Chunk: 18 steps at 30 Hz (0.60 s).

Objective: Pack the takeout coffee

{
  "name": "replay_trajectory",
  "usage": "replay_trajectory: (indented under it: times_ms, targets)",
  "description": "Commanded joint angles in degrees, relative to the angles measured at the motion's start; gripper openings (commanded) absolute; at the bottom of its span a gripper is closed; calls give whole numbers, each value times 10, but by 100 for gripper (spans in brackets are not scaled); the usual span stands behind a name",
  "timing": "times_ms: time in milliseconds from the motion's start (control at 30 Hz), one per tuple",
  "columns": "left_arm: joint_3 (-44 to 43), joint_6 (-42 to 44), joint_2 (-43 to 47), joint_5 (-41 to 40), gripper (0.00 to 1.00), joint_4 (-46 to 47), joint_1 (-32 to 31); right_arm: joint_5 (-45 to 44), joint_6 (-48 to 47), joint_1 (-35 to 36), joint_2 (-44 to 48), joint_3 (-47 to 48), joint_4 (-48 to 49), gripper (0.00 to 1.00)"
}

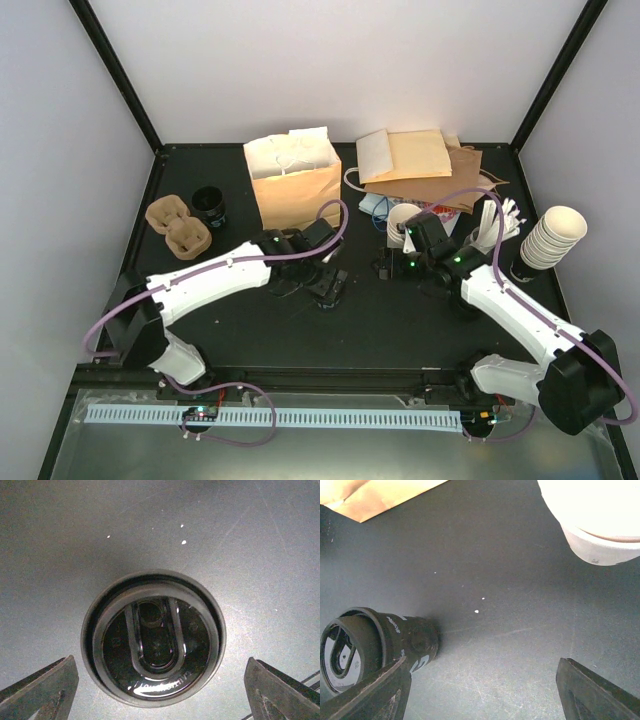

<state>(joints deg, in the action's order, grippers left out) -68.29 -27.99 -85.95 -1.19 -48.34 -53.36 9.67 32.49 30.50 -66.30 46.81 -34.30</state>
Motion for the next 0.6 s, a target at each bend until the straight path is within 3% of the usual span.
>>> replay_trajectory:
  times_ms: [0,333,567]
  targets:
    - [-51,14,-28,-35,90,-37,-15,14,0,-2,7,0,14,82]
    - [-81,7,-74,-59,88,-68,-21,27,0,-3,9,-8,21,82]
    - [-79,5,-80,-60,79,-69,-22,67,-7,-3,-1,-14,35,82]
